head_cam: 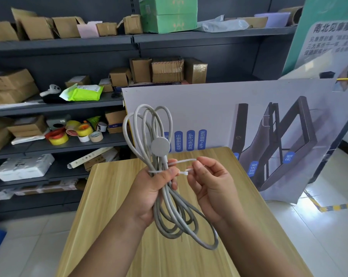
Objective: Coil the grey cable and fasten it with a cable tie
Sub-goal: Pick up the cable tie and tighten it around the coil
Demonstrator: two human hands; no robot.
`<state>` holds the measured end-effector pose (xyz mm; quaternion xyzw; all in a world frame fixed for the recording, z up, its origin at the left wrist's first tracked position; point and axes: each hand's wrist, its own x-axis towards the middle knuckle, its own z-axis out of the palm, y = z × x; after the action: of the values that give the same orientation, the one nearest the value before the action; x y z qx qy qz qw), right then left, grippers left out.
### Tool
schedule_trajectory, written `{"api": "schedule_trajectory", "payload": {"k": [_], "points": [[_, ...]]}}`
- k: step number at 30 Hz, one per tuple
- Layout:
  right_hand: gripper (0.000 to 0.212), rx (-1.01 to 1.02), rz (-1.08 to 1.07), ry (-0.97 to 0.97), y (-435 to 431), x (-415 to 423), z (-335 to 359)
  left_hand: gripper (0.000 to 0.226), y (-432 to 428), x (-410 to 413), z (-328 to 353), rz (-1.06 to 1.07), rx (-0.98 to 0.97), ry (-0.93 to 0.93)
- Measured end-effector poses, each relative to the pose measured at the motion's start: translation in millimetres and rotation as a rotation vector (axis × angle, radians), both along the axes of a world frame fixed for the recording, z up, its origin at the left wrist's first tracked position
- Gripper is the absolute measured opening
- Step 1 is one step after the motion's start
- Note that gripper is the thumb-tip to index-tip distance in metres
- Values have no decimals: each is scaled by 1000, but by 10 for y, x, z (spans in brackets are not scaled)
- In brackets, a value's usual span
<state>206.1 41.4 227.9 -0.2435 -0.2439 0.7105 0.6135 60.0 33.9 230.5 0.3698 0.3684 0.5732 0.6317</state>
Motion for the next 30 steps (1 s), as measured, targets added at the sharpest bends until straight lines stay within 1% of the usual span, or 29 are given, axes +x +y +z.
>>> {"api": "schedule_trajectory", "payload": {"k": [2, 4, 11, 16, 18, 22, 24, 25, 27, 30], "points": [[11, -25, -1, -1, -14, -21, 17, 24, 19, -7, -5, 20, 14, 0], [13, -37, 7, -6, -23, -35, 37, 21, 36, -28, -5, 24, 23, 6], [18, -45, 12, -37, -10, -59, 91, 28, 69, -71, -14, 20, 22, 0], [17, -55, 31, -38, -15, -71, 95, 23, 74, -58, -31, 28, 14, -2], [17, -55, 33, -58, -11, -68, 90, 21, 66, -36, -27, 60, 17, 16], [16, -31, 44, -126, -21, -82, 92, 24, 67, 0, -40, 193, 40, 116], [9, -7, 43, -173, -36, -88, 90, 17, 75, 17, -49, 256, 52, 157], [9, 6, 38, -202, -45, -93, 88, 14, 82, 24, -54, 291, 57, 186], [22, 36, 23, -306, -36, -94, 58, 13, 86, 35, -53, 357, 71, 253], [27, 128, -43, -542, 10, -81, 2, 15, 71, 53, -46, 393, 103, 319]]}}
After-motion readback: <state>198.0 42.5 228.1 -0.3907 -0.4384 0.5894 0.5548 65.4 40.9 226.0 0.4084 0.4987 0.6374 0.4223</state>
